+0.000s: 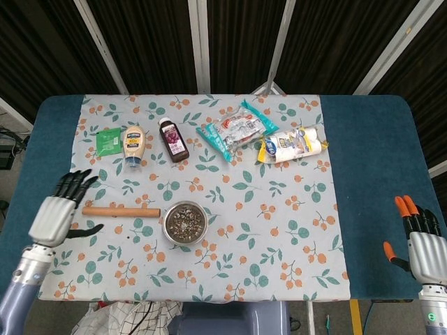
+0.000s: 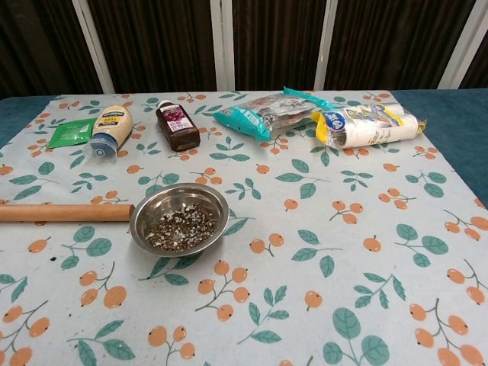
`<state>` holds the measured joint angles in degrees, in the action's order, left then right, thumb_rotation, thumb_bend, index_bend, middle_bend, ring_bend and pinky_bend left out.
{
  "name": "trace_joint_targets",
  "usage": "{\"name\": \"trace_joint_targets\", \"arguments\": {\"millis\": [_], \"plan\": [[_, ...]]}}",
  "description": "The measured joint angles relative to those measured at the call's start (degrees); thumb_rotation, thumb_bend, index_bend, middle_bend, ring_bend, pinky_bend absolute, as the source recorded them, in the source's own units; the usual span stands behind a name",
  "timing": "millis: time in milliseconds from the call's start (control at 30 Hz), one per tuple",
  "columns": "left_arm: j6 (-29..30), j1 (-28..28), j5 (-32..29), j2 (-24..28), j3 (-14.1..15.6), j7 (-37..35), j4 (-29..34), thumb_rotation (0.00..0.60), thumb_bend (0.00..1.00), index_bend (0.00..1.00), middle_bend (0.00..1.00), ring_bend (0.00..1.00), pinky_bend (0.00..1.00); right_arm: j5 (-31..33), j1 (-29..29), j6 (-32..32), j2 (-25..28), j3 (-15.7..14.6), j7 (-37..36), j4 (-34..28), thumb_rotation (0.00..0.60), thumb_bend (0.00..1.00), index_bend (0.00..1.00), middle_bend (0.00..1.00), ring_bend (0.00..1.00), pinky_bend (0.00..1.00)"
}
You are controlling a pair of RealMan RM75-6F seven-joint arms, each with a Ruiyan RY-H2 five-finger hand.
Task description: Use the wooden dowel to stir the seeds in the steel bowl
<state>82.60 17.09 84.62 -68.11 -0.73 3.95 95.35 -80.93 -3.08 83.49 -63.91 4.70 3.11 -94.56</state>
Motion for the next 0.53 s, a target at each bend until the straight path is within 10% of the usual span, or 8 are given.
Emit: {"name": "trace_joint_targets", "arguments": {"millis": [533], "plan": [[8.8,-11.3,-0.1,3.3,3.8,4.5,-1.5,0.6,0.13,0.01,0.0,0.0,0.0,-2.7,-0.2,1.3,-1.0,-0.4,0.9,0.9,0.6,0.37,0.0,0.0,0.0,0.0]]}}
